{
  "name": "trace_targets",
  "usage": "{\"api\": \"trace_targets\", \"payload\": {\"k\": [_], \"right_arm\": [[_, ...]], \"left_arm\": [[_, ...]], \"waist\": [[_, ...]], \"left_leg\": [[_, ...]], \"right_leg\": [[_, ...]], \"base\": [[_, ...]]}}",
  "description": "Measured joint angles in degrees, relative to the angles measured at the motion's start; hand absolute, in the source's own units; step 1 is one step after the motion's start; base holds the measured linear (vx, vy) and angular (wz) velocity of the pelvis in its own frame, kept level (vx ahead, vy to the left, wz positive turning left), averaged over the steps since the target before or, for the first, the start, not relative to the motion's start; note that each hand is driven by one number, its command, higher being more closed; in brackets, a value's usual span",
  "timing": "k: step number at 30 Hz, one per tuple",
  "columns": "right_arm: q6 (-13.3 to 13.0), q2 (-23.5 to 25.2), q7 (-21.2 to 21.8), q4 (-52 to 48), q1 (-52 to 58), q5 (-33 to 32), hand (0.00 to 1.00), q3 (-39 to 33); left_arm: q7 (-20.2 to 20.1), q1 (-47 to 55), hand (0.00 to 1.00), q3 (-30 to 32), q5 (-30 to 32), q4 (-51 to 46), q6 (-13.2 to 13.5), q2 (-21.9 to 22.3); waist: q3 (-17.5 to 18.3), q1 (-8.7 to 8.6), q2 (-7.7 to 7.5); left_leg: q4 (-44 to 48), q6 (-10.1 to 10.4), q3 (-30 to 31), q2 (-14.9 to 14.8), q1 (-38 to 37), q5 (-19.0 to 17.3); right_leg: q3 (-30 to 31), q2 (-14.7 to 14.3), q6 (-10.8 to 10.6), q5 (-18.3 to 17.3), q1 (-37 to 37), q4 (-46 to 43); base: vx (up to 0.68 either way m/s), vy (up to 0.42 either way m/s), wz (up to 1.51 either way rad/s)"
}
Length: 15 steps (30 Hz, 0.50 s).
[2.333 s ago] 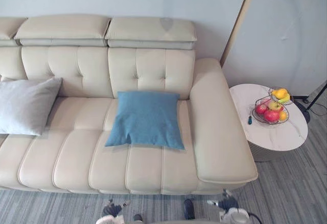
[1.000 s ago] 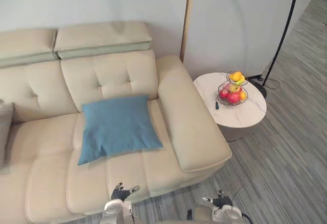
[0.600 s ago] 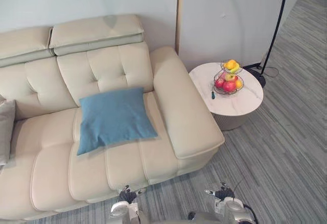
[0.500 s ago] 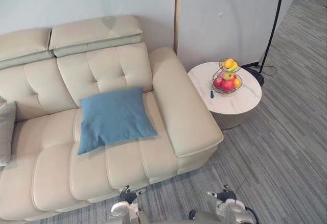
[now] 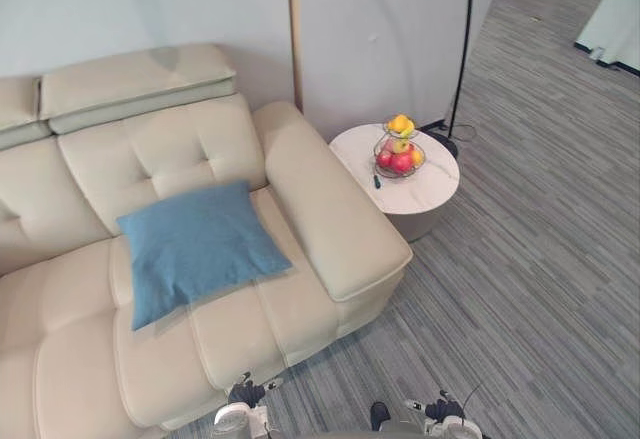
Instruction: Pick up cushions and gather them together orderly.
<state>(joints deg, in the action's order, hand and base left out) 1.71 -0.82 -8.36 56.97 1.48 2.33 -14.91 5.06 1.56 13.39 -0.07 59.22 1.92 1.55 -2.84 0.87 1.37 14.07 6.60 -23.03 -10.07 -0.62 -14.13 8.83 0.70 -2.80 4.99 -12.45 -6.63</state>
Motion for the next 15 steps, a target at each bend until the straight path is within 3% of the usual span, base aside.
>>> {"api": "trace_targets", "payload": {"k": [1,2,3,4,5,6,7,9,11,12,13,14,15], "right_arm": [[-0.06,0.38,0.08,0.01,-0.99,0.0,0.0,0.65],[-0.07,0.59,0.14,0.02,-1.2,0.0,0.0,0.82],[-0.05,0.45,0.56,-0.43,-2.35,0.0,0.0,-0.11],[-0.04,0.0,0.5,-0.89,-1.93,0.02,0.0,-1.13],[-0.06,-0.1,0.48,-1.08,-1.69,0.03,0.0,-1.46],[-0.14,-0.06,0.49,-1.33,-1.08,0.05,0.0,-1.87],[-0.22,-0.41,0.52,-1.69,-0.73,0.04,0.0,-1.91],[-0.21,-0.53,0.53,-1.4,-0.9,0.04,0.0,-2.45],[-0.18,-0.38,0.5,-0.92,-1.35,-0.02,0.0,-3.05],[-0.03,-0.34,0.44,-0.88,-1.52,-0.04,0.0,-2.96],[-0.02,-0.39,0.4,-0.99,-1.51,-0.06,0.0,-2.92],[0.01,-0.47,0.0,-0.99,-1.51,-0.11,0.0,-2.8],[-0.06,-0.34,-0.19,-0.84,-1.65,-0.18,0.0,-2.65]], "left_arm": [[-0.01,-0.29,0.0,0.97,0.0,0.0,-0.03,0.26],[-0.01,-0.37,0.0,1.14,0.0,-0.03,-0.04,0.28],[-0.02,-0.75,0.0,1.19,-0.02,-0.16,-0.14,0.82],[-0.04,-1.06,0.0,1.0,-0.03,-0.55,-0.14,1.28],[-0.04,-0.97,0.0,0.93,-0.03,-0.94,-0.14,1.31],[-0.03,-0.08,0.0,1.17,-0.06,-1.22,-0.09,1.14],[-0.04,0.41,0.0,1.23,-0.04,-1.12,-0.12,0.77],[-0.06,0.43,0.0,1.14,-0.04,-1.05,-0.12,0.57],[-0.21,0.37,0.0,1.2,0.03,-0.05,-0.17,0.15],[-0.27,0.15,0.0,1.43,0.04,-0.21,-0.23,0.21],[-0.34,0.14,0.0,1.54,0.05,-0.69,-0.17,0.26],[-0.33,0.25,0.0,2.49,0.04,-1.4,-0.06,0.35],[-0.3,0.37,0.0,2.95,-0.01,-1.47,-0.05,0.07]], "waist": [[-0.06,0.17,0.26],[-0.07,0.38,0.3],[-0.65,0.55,1.29],[-1.0,0.39,1.86],[-1.1,0.46,2.03],[-0.93,0.46,1.73],[-0.64,0.32,2.38],[-0.65,0.52,2.55],[-1.45,0.36,2.34],[-2.88,-0.09,2.12],[-3.18,-0.13,2.14],[-4.12,0.15,2.07],[-4.19,0.45,2.07]], "left_leg": [[-0.01,-0.17,-2.51,-0.7,0.33,0.1],[-0.01,-0.29,-3.69,-0.96,0.35,0.17],[-0.69,-0.25,-8.21,-2.07,-0.63,0.25],[-1.4,-0.08,-10.32,-2.25,-2.28,0.33],[-1.56,0.01,-11.38,-2.23,-3.32,0.38],[-1.79,0.05,-12.85,-1.64,-5.72,0.36],[-1.74,0.06,-12.48,-2.27,-6.74,0.43],[-0.6,0.05,-12.45,-2.96,-7.49,0.44],[9.71,-0.01,-11.35,-6.37,-5.28,0.46],[22.87,-3.69,-7.08,-10.22,-0.87,2.35],[27.22,-5.58,-5.53,-11.11,0.73,3.38],[35.73,-5.51,-0.75,-11.29,4.15,1.04],[38.12,-3.25,3.49,-8.83,7.17,-1.53]], "right_leg": [[-4.56,-1.07,2.63,2.42,-1.92,0.97],[-7.01,-1.17,3.42,2.89,-2.11,1.51],[-20.76,1.23,8.73,-3.24,-4.05,-2.28],[-29.07,4.02,10.07,-6.96,-4.74,-6.82],[-32.77,5.34,10.5,-8.05,-4.36,-8.43],[-35.69,6.24,8.29,-7.96,-3.29,-9.62],[-32.84,4.17,7.4,-9.14,-3.6,-10.19],[-30.57,2.8,7.51,-10.67,-4.39,-11.01],[-28.09,1.13,8.28,-12.57,-4.9,-12.78],[-26.38,-0.43,8.55,-12.79,-3.06,-12.7],[-25.71,-1.14,8.96,-13.05,-2.58,-12.83],[-22.83,-3.1,10.3,-13.89,-1.34,-13.13],[-19.81,-4.77,10.68,-14.24,-0.29,-12.84]], "base": [[0.04,-0.042,-1.62],[0.04,-0.121,-1.58],[0.04,-0.109,-1.24],[0.05,-0.099,-1.2],[0.09,-0.1,-1.03],[0.11,-0.193,-1.16],[0.12,-0.235,-1.24],[0.11,-0.184,-0.89],[0.15,-0.218,-0.92],[0.12,-0.172,-0.66],[0.16,-0.184,-0.9],[0.13,-0.07,-1.14],[0.16,-0.072,-1.23]]}}
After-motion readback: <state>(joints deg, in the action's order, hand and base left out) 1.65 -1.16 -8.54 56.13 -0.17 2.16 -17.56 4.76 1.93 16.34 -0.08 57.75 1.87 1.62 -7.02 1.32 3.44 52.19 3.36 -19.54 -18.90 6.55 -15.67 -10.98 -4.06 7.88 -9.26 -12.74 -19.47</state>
